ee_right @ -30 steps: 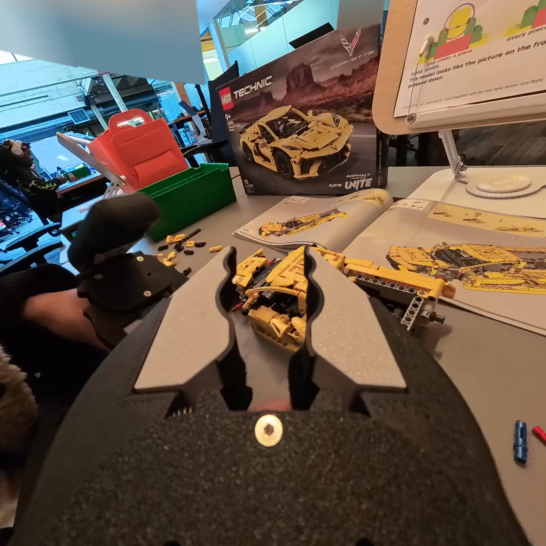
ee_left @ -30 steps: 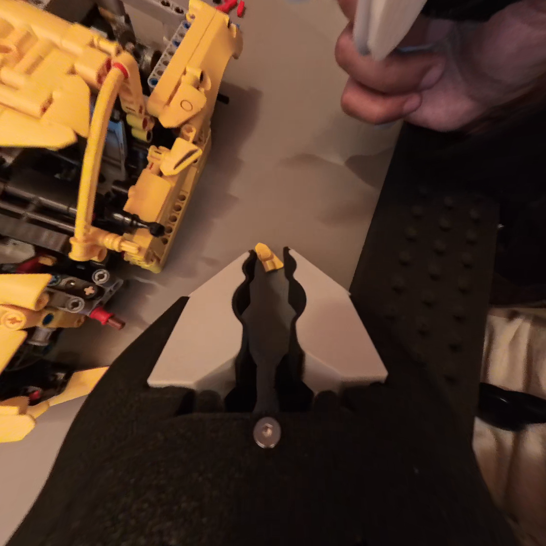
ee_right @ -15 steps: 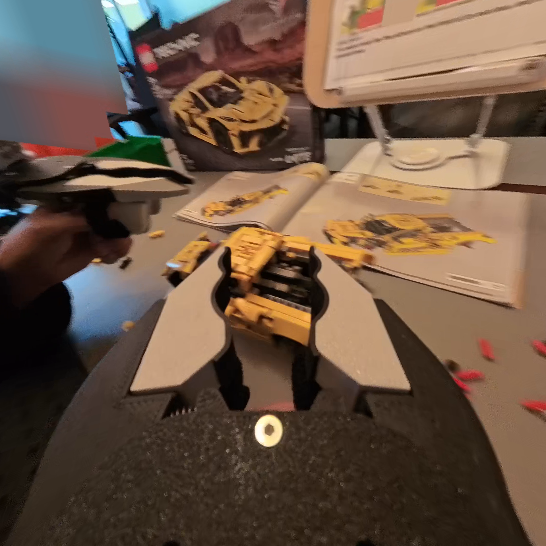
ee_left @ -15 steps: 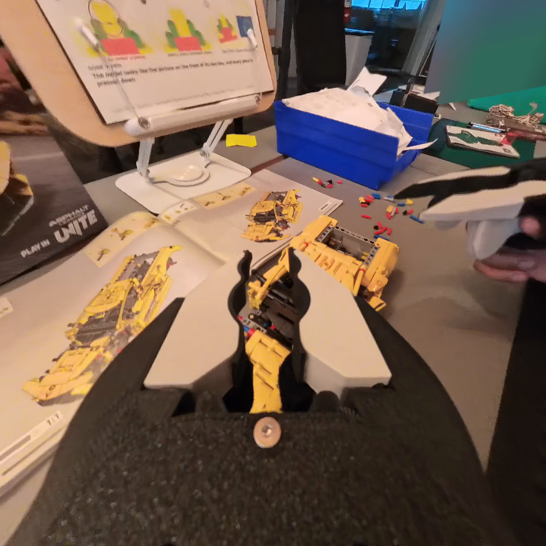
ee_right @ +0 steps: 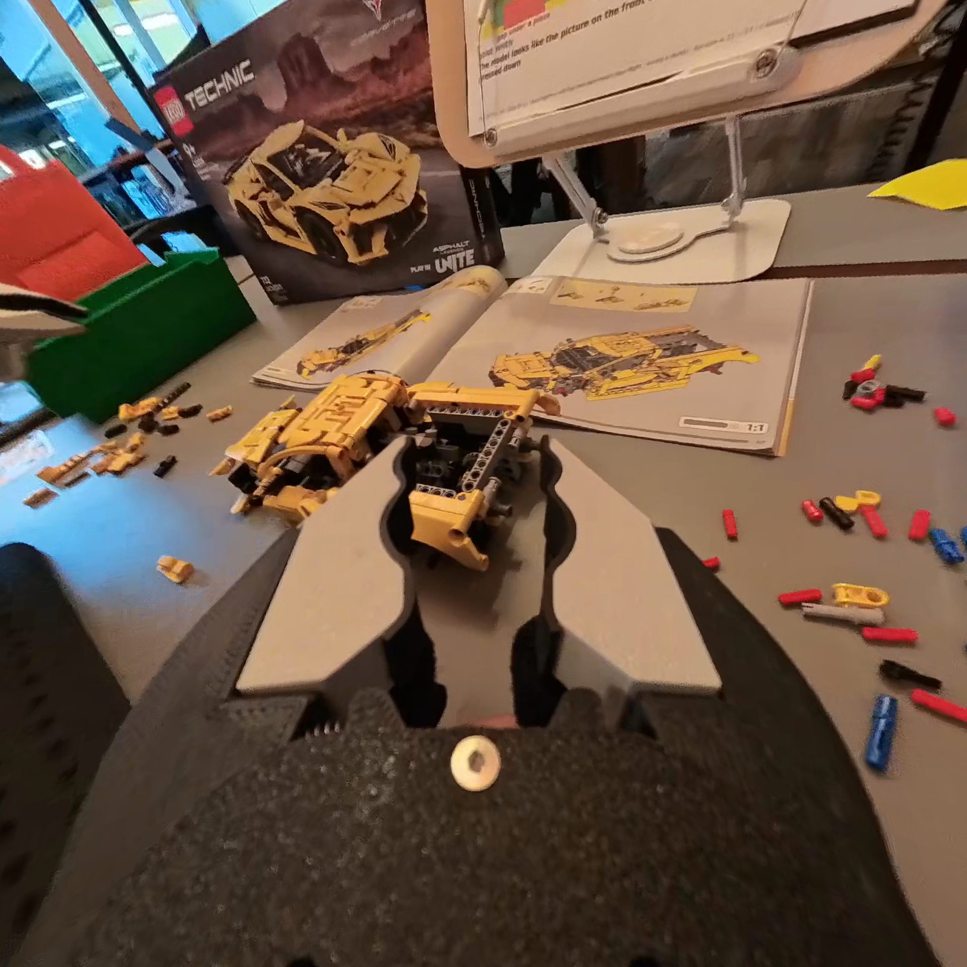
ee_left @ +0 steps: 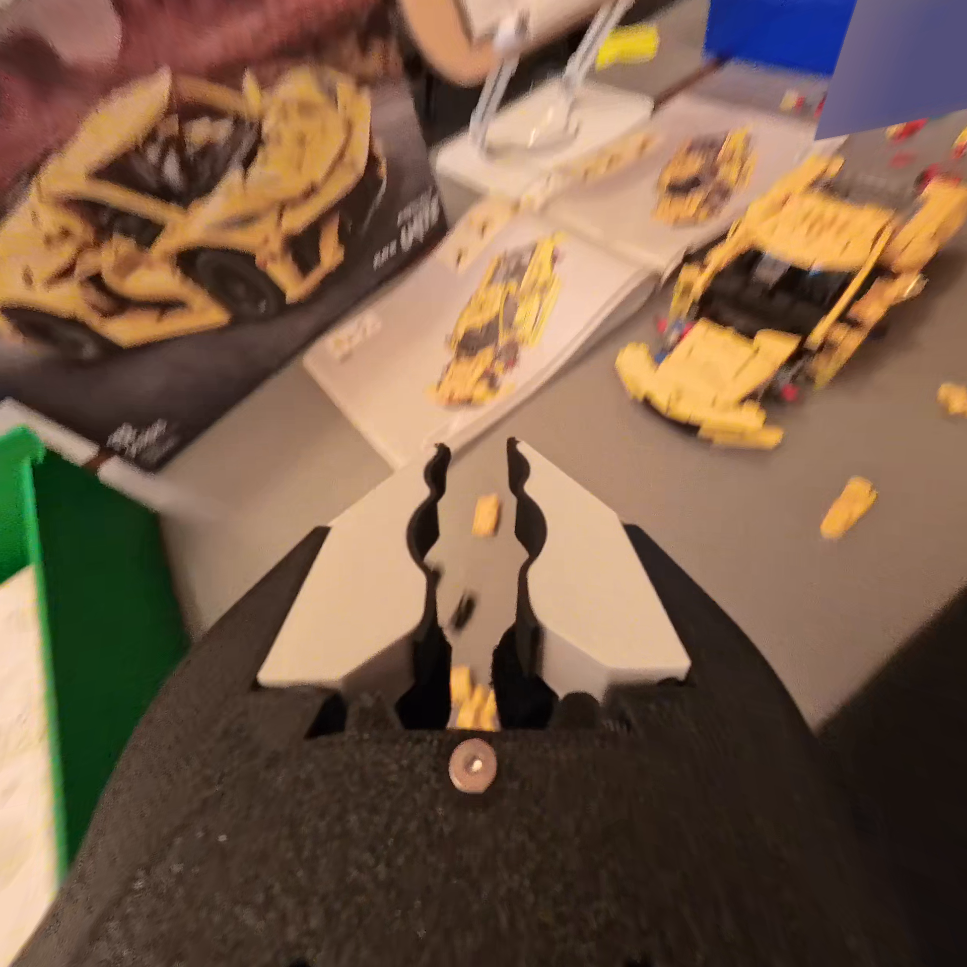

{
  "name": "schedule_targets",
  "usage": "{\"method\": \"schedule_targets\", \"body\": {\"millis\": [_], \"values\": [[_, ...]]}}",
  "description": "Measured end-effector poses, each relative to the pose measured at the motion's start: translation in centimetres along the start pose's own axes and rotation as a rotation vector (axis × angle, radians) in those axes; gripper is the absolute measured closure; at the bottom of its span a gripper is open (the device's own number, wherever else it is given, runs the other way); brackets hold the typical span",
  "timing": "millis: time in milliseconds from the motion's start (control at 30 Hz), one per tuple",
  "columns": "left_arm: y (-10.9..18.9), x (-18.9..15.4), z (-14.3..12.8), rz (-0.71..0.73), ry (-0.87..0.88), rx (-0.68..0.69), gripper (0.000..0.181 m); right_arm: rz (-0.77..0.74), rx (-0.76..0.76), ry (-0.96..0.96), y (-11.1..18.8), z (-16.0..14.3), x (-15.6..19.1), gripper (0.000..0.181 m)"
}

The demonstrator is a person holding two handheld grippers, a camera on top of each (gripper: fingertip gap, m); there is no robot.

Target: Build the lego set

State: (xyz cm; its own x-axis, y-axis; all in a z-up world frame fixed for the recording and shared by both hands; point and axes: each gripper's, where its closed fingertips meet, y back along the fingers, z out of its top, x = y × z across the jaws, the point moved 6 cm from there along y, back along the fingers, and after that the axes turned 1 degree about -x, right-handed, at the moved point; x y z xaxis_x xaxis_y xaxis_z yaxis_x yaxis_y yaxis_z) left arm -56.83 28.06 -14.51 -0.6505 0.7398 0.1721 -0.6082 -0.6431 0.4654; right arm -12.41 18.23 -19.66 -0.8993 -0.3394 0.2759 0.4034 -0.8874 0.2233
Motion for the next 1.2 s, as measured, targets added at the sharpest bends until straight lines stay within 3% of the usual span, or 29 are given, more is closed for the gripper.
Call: {"method": "schedule_targets", "body": {"millis": [167,267,400,467,667,900,1200], "values": [[3.4,2.8,-6.7,0.031,0.060,0.288,0.159,0.000,0.009,0.010,-0.2,-0.3,0.0,0.136],[4.5,4.0,-9.6,0.059,0.061,0.373,0.161,-0.017,-0.001,0.021,0.0,-0.3,-0.2,0.137],[5.3,5.4,-12.6,0.064,0.260,0.496,0.162,-0.017,0.008,0.017,-0.1,-0.4,-0.3,0.137],[5.2,5.1,-13.1,0.033,0.308,0.478,0.160,-0.024,0.009,0.031,0.0,-0.5,-0.3,0.138],[4.6,2.9,-13.4,-0.082,-0.009,0.490,0.160,-0.008,0.016,0.029,-0.2,-0.6,-0.2,0.138],[2.5,2.9,-13.4,-0.180,-0.268,0.566,0.162,-0.015,0.008,0.029,0.0,-0.5,-0.2,0.138],[2.5,2.7,-13.7,-0.285,-0.283,0.630,0.169,-0.002,0.010,0.005,-0.1,-0.5,-0.4,0.137]]}}
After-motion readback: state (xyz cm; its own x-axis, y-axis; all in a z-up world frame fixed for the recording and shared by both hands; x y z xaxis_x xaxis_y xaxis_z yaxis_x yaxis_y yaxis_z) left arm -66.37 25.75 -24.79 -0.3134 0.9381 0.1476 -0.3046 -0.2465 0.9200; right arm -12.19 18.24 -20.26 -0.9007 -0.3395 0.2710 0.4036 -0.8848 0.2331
